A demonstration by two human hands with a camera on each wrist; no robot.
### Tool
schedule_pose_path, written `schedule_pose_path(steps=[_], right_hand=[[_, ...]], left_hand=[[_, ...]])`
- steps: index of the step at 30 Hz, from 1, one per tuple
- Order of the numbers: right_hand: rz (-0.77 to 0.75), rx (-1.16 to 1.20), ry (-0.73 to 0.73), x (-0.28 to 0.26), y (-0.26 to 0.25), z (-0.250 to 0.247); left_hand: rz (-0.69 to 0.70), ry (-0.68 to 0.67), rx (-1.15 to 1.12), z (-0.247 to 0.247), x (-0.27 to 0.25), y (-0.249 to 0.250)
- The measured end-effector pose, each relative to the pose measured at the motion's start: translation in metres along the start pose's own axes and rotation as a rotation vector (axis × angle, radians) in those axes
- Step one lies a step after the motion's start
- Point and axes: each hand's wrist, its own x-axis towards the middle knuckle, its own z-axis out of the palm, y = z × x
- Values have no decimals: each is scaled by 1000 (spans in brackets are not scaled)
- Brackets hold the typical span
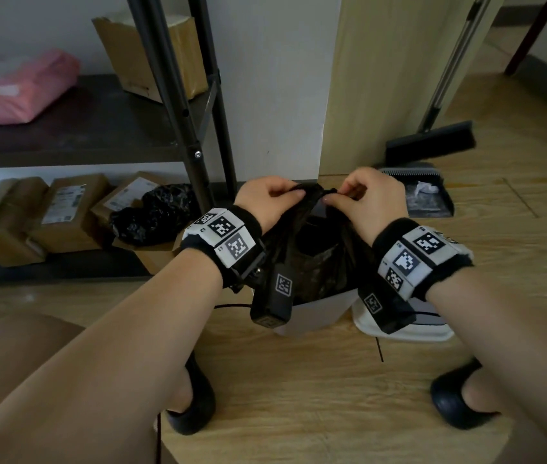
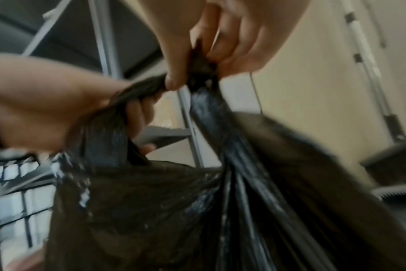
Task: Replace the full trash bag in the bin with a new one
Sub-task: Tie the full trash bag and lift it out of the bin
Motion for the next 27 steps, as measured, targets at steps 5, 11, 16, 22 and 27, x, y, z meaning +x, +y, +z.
schedule_pose_path(steps=[5,11,16,22,27], right_hand=[[-25,-100,-93,-4,11,-8],[84,-210,-132,-7,39,-11],[154,-245,-207,-16,54,-10],[281,-299,-303,-25,69,-10],[404,-285,-361,-29,84,0]], left_hand=[[-21,99,162,-5,0,-10],[-204,114,176,-21,-2,-40],[-354,139,203,-28,-7,-67],[-452,56,456,-34,-14,-79],[-511,35,571,-34,-11,-95]])
